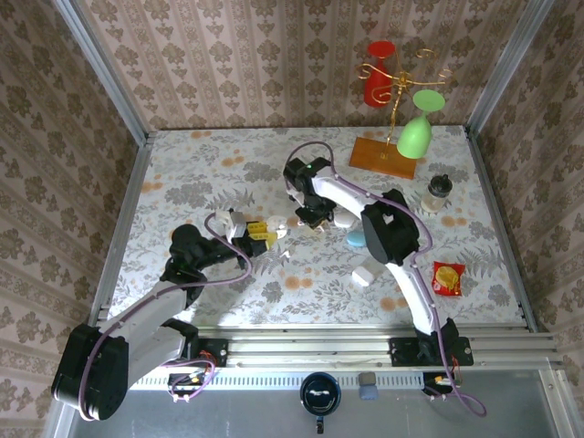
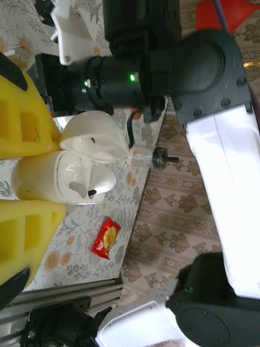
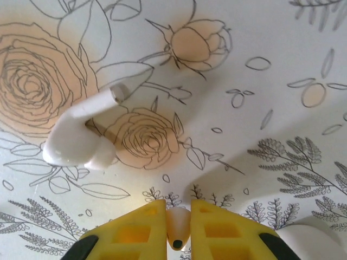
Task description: Insert wireless bluetooth earbuds into charging case
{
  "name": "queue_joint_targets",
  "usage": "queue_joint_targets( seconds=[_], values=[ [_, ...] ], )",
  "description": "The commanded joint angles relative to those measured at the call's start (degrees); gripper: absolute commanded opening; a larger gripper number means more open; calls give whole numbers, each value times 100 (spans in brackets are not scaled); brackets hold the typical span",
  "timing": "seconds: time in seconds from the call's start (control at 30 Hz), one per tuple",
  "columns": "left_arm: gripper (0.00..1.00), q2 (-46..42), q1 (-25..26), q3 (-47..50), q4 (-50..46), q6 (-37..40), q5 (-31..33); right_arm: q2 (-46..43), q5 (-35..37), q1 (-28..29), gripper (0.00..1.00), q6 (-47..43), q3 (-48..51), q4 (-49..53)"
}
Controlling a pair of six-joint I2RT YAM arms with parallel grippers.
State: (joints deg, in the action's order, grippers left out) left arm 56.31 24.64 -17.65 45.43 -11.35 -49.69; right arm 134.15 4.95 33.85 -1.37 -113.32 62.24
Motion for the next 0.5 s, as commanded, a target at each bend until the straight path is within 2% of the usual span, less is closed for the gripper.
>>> queue_joint_targets(
  seconds=[0.0,0.17,0.3,0.47],
  values=[
    [6,20,-30,-122,120,46,124,-964,-237,-45,15,170,743,-1175],
    [6,82,-28,-125,159,1,245,-2517,-787,-53,14,432,2489,-3025],
    [6,105,-21,-150,152,-16,374,-3584,-971,-62,13,664,3522,-4243],
    [6,169,2,-203,124,52,434,-4848,-1592,-82,13,1043,4714,-5781]
  ],
)
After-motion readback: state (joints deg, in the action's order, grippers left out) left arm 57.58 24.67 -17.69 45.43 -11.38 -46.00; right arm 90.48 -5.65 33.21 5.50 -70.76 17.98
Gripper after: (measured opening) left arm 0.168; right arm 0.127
